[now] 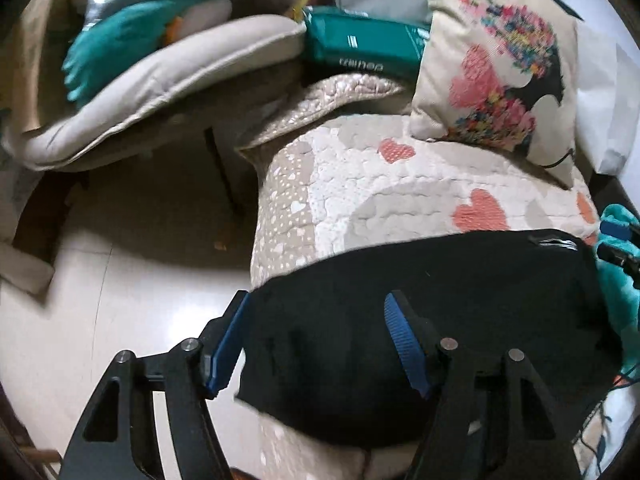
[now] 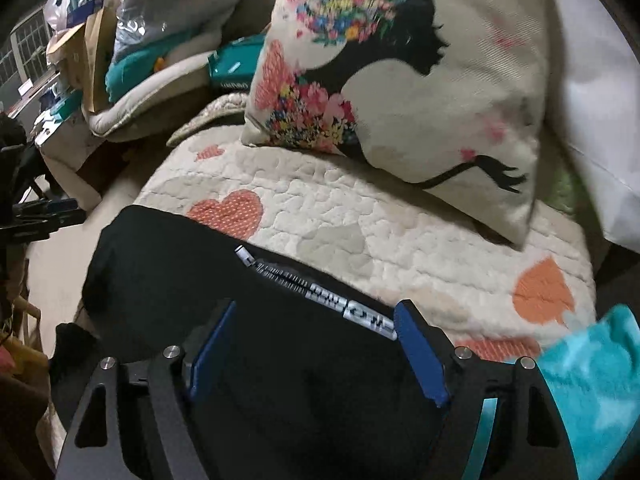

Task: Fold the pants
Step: 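Grasp the waistband edge of the black shorts with both grippers, then lift the waistband with both grippers and fold it over toward the leg hems, then open both grippers and release the folded shorts onto the quilt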

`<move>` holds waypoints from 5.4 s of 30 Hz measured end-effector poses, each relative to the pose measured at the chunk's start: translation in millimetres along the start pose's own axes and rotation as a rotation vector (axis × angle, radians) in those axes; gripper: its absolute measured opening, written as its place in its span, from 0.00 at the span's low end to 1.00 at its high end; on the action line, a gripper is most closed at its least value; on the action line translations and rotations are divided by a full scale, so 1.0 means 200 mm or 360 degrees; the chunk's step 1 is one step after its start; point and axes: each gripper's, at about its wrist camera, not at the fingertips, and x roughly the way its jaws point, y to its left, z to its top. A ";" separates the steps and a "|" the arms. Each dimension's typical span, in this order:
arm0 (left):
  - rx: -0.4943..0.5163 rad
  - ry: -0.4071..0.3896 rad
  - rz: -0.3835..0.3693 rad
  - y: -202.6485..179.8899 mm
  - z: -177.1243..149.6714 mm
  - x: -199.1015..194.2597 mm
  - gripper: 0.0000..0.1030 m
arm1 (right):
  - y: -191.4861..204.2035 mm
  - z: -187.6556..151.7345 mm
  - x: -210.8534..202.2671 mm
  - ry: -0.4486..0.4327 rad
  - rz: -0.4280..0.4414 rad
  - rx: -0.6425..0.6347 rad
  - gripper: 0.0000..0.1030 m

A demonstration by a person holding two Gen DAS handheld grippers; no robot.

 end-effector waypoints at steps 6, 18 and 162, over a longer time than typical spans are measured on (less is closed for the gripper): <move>-0.0029 0.0046 -0.0105 0.04 0.10 0.22 0.66 | -0.06 0.08 0.19 0.0122 0.0113 -0.0029 0.81; -0.0007 0.0060 -0.0236 0.07 0.14 0.40 0.66 | -0.11 0.11 0.39 0.0233 0.0274 -0.0052 0.81; -0.0017 -0.0043 0.0176 -0.69 -1.31 -0.42 0.43 | 0.64 -0.40 0.22 0.0195 0.0189 -0.0117 0.14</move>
